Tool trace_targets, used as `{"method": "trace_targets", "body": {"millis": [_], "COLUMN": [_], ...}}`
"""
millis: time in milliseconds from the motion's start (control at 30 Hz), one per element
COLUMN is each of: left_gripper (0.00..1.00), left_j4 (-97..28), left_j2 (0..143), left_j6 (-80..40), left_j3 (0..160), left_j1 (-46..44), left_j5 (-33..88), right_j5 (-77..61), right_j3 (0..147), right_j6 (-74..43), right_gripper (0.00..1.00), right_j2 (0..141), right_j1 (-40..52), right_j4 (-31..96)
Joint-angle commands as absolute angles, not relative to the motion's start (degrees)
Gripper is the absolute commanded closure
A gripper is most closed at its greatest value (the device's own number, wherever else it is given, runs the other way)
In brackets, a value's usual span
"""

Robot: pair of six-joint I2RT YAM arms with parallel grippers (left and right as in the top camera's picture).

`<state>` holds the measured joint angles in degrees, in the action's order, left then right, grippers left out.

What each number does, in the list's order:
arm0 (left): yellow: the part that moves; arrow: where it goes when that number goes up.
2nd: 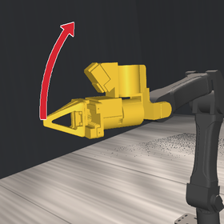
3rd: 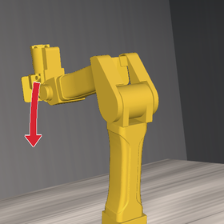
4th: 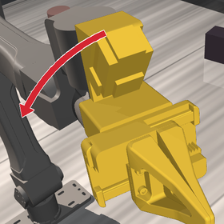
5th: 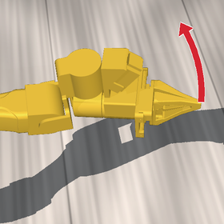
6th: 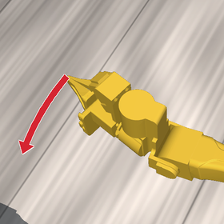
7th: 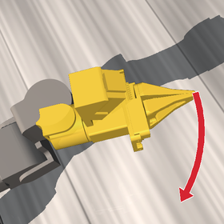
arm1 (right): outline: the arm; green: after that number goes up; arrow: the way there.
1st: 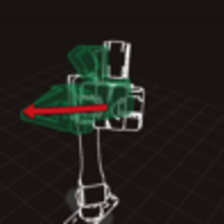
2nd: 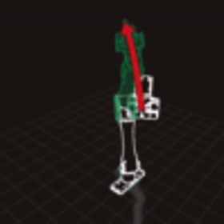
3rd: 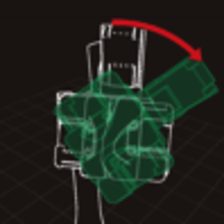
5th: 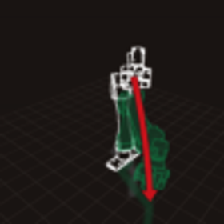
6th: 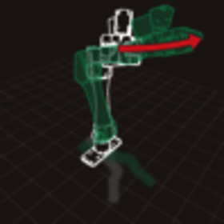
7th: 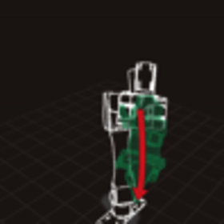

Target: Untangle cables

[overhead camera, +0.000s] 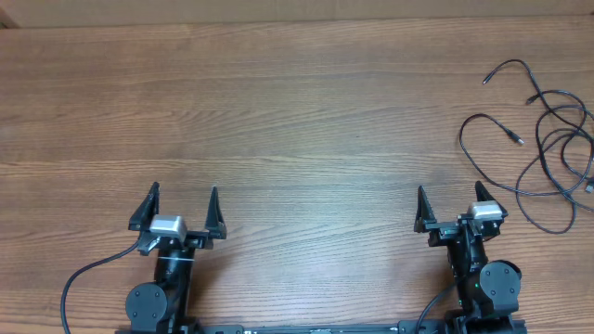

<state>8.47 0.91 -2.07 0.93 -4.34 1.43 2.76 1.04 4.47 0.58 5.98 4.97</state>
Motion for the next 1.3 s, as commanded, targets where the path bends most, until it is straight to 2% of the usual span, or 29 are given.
{"method": "trace_targets", "body": {"millis": [0, 200, 567, 667, 1267], "left_gripper": [0.00, 0.00, 0.00, 0.00, 0.00], "left_j4": [6.2, -4.2, -4.5, -4.3, -4.3], "left_j2": [0.2, 0.1, 0.1, 0.1, 0.2], "left_j6": [4.9, 5.4, 7.5, 3.8, 3.7], "left_j3": [0.3, 0.2, 0.2, 0.3, 0.3], "left_j1": [-3.8, -3.8, -3.8, -3.8, -3.8], "left_j5": [1.3, 2.9, 3.0, 3.2, 3.2], "right_j5": [2.3, 2.3, 2.3, 2.3, 2.3], "right_j3": [0.4, 0.4, 0.4, 0.4, 0.4], "right_j6": [4.4, 4.4, 4.4, 4.4, 4.4], "right_gripper": [0.00, 0.00, 0.00, 0.00, 0.00], "right_j2": [0.2, 0.2, 0.2, 0.2, 0.2], "right_j1": [5.7, 5.7, 5.7, 5.7, 5.7], "right_j4": [4.6, 4.6, 4.6, 4.6, 4.6]}}
